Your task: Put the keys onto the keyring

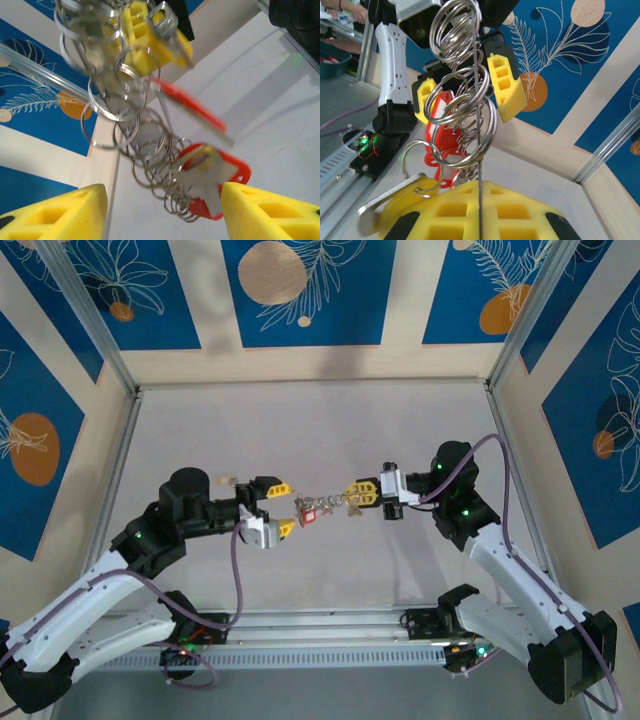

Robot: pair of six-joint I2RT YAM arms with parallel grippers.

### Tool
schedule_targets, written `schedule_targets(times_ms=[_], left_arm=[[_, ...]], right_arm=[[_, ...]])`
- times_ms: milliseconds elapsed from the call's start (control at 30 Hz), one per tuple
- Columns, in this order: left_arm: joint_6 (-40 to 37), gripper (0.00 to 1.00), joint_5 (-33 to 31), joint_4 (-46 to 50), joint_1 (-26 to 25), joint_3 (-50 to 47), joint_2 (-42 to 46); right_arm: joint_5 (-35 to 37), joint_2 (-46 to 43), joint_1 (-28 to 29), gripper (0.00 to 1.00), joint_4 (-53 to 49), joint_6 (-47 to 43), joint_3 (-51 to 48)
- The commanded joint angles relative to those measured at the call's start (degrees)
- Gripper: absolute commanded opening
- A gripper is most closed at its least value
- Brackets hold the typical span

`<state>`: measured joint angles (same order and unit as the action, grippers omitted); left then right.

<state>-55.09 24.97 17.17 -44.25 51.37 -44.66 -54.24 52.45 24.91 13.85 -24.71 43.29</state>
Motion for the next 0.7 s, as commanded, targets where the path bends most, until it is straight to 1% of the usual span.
schedule_targets(times_ms=[0,67,233,333,433,500,533,600,667], left_arm=[[3.87,0.62,3.72,-1.86,1.75,-1.79,1.15],[6.52,0.63,5.95,-4.96,2.53,-2.93,0.81],[16.01,0.64,11.45,-17.44,3.94,-5.82,-1.66],[20.35,0.64,14.65,-21.62,4.22,-5.94,-3.32],[24.53,0.64,16.89,-24.38,4.35,-6.17,-4.61],[27.58,0.64,16.29,-26.9,4.35,-6.84,-4.95],[29.33,0.64,14.9,-28.19,4.41,-7.15,-4.99],[32.13,0.64,11.65,-29.49,4.48,-7.3,-5.36],[33.88,0.6,9.57,-28.87,4.69,-6.84,-6.01]], right_arm=[[-0.96,-1.92,-0.04,0.0,4.63,8.28,-0.22],[0.86,-2.27,-0.12,0.0,6.7,12.95,-0.49],[2.88,-1.87,-0.55,0.0,12.25,21.78,-1.91],[3.84,-1.06,-0.65,0.0,15.19,25.79,-2.38],[5.61,-0.34,-1.25,0.0,15.07,29.54,-1.86],[6.22,-0.13,-1.35,0.0,14.91,31.89,-1.54],[6.92,-0.17,-1.4,0.0,14.08,32.64,-1.27],[7.29,-0.33,-1.72,0.0,9.15,32.88,-0.07],[5.58,0.21,-2.62,0.0,4.28,33.25,1.36]])
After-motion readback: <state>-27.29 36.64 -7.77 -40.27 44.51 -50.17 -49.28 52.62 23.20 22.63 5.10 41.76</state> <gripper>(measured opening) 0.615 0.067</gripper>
